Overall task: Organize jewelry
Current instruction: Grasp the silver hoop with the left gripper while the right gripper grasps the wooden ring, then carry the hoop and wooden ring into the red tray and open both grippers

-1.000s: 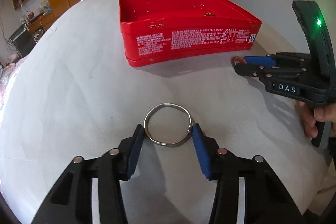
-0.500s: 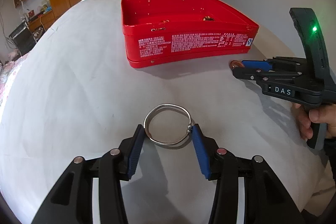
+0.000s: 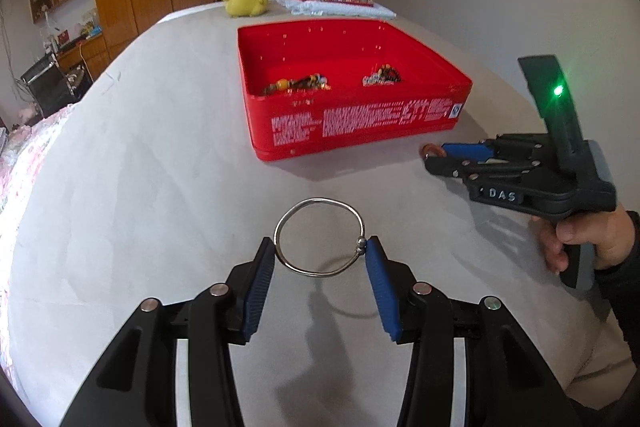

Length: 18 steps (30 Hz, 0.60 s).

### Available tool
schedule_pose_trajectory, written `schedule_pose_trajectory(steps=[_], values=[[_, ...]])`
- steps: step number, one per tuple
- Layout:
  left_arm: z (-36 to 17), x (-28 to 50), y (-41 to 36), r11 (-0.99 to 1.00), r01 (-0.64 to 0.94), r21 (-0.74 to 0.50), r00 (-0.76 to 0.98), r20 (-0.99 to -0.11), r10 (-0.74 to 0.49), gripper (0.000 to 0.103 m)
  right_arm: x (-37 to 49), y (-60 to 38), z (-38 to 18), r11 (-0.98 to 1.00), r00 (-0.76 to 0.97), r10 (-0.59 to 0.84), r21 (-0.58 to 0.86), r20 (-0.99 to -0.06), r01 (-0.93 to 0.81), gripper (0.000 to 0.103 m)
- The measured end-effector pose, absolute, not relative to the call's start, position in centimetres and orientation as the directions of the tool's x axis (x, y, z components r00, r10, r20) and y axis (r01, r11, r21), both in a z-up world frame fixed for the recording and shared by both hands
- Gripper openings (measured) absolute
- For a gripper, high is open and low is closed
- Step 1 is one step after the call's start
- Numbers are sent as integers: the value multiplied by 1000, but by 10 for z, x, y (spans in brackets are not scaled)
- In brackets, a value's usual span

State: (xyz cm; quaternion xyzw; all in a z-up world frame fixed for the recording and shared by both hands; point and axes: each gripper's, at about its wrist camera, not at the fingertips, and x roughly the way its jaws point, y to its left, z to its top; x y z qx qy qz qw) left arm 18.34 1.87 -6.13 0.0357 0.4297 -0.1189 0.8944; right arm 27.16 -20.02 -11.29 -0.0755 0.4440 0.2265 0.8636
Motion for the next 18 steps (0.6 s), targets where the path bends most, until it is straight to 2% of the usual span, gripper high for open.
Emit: schedule_pose_trajectory(steps=[18], values=[[-24, 174, 5, 961, 275, -3, 659, -728, -191, 47, 228, -210, -57, 867, 562, 348, 29, -751, -498, 29]])
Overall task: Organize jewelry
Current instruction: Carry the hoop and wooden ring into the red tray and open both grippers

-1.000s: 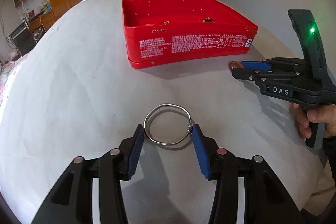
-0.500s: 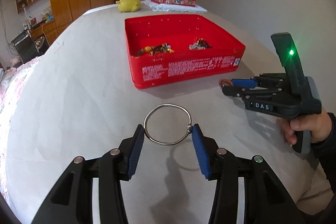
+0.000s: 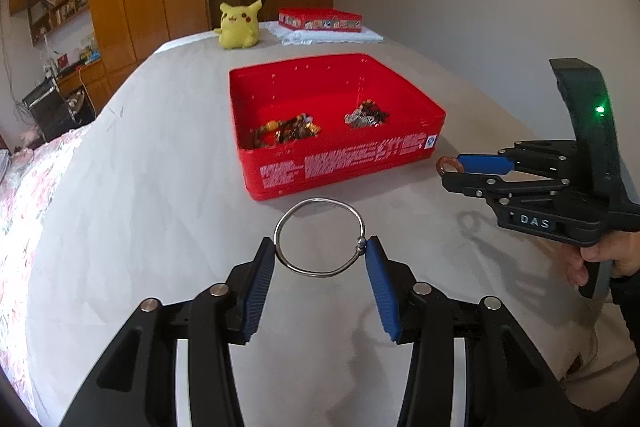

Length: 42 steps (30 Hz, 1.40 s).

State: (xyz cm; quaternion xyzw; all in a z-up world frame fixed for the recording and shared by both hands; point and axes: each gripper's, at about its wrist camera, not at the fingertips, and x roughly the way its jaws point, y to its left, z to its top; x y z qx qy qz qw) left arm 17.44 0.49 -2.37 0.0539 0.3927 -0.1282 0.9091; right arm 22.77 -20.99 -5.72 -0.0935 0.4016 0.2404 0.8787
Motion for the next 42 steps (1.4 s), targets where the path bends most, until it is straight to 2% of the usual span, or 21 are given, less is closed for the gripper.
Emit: schedule_pose_trajectory(steps=[18, 31, 42], values=[[21, 190, -11, 946, 315, 75, 721, -667, -188, 47, 223, -215, 0, 853, 594, 368, 5, -715, -523, 29], [35, 248, -22, 933, 340, 120, 733, -655, -182, 47, 271, -206, 23, 852, 611, 357, -22, -707, -523, 29], [34, 293, -26, 930, 344, 127, 725, -665, -177, 47, 321, -200, 19, 856, 589, 344, -14, -732, -517, 29]])
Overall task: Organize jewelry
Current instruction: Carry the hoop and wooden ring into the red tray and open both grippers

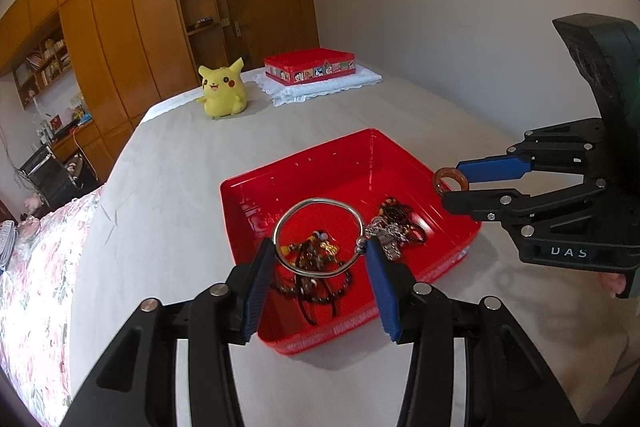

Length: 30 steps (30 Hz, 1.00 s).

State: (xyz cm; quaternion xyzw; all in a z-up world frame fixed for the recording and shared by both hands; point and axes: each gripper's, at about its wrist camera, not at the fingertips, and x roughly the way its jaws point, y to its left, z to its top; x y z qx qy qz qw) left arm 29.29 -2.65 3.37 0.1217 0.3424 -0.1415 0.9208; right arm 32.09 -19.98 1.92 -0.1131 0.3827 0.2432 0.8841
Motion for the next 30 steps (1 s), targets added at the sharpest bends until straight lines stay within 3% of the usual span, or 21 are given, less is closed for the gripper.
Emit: schedule_pose_trajectory(steps=[30], values=[[-49, 390, -30, 928, 369, 57, 552, -816, -169, 47, 408, -184, -66, 871, 457, 240, -18, -857, -491, 29]])
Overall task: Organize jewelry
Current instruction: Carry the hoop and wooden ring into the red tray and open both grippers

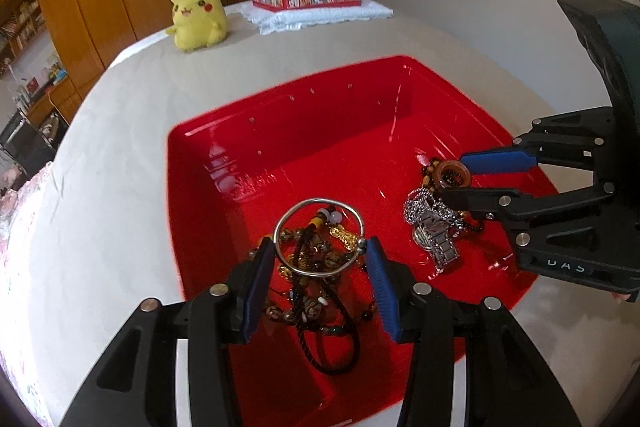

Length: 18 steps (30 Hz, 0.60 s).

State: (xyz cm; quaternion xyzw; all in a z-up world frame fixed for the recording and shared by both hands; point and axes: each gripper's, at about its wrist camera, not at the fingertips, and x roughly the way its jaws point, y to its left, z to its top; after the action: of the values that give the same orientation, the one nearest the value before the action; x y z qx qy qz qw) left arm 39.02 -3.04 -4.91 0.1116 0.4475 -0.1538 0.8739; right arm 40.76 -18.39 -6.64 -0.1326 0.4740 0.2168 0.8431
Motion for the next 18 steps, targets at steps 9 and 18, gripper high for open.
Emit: schedule_pose_trajectory(steps=[9, 18], values=[[-64, 392, -41, 914, 399, 71, 523, -836, -163, 47, 409, -177, -81, 857, 426, 209, -45, -880, -514, 30], [-68, 392, -39, 920, 386, 69, 514, -844, -152, 53, 403, -180, -82, 862, 437, 199, -55, -877, -503, 42]])
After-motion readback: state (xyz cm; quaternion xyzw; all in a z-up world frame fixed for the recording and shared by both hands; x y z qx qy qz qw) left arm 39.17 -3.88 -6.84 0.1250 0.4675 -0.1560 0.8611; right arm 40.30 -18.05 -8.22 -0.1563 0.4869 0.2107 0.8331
